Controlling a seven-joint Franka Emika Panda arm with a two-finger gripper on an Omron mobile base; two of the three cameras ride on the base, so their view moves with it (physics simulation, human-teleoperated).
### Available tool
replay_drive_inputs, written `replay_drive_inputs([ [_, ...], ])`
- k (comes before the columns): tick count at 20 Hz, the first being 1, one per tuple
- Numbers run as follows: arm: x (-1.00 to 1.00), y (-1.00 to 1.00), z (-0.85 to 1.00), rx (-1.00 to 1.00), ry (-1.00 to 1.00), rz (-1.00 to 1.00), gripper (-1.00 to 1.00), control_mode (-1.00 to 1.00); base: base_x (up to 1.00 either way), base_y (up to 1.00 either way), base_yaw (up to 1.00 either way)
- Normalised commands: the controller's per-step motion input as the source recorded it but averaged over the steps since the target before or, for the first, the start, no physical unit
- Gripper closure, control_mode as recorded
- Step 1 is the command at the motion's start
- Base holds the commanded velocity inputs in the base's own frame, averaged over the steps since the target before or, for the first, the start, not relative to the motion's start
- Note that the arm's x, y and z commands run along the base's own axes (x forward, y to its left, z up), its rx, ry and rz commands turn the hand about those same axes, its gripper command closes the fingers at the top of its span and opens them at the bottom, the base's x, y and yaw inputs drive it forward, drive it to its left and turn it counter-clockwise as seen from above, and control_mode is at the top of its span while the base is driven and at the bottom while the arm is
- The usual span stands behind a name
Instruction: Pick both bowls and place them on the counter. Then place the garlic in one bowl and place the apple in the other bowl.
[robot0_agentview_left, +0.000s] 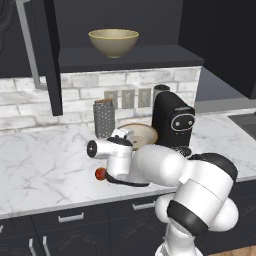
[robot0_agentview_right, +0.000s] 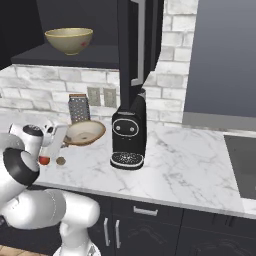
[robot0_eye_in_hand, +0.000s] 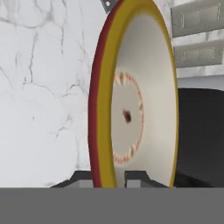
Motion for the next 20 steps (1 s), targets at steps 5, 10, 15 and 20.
replay_drive_inputs([
  [5,0.24,0.0,-0.36,0.0,0.0,0.0,1.0,-1.0,0.0,0.0,0.0],
  [10,0.27,0.0,-0.26,0.0,0.0,0.0,1.0,-1.0,0.0,0.0,0.0],
  [15,0.27,0.0,-0.07,0.0,0.02,0.0,1.0,-1.0,0.0,0.0,0.0],
  [20,0.21,0.0,-0.14,0.0,0.03,0.0,1.0,-1.0,0.0,0.0,0.0],
])
